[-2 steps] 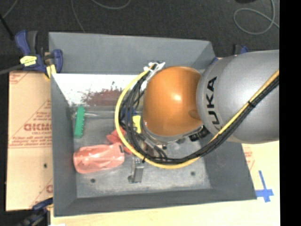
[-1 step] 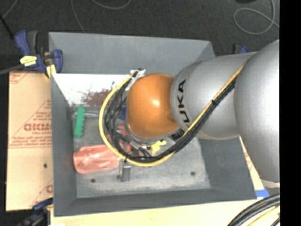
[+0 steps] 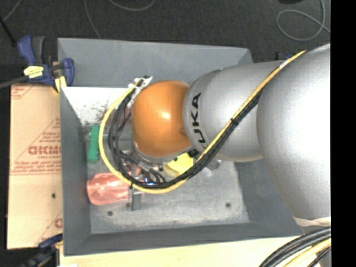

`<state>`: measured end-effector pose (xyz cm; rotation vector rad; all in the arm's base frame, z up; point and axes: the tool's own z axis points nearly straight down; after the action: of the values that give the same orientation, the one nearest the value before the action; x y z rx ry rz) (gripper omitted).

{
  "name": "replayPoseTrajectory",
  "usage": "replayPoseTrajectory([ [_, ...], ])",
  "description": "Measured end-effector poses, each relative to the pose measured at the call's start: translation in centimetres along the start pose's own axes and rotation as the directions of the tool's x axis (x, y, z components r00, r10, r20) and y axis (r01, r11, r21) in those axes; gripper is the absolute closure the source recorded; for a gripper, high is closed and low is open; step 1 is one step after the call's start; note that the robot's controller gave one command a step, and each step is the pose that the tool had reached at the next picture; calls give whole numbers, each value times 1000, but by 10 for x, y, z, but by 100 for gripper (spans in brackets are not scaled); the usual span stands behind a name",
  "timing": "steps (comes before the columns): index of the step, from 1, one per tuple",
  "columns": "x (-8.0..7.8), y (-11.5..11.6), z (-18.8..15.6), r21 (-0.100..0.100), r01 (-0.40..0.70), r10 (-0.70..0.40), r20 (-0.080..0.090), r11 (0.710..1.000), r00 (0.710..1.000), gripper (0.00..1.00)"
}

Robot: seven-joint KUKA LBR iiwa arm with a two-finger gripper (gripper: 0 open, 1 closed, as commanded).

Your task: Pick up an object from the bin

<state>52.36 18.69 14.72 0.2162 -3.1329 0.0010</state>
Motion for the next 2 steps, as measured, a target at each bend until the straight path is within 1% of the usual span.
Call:
replayPoseTrajectory([
  [1, -4, 7, 7, -3, 11, -11, 10, 1000, 1000, 0],
  [2, -8, 20, 72, 1, 93, -93, 29, 996, 995, 0],
])
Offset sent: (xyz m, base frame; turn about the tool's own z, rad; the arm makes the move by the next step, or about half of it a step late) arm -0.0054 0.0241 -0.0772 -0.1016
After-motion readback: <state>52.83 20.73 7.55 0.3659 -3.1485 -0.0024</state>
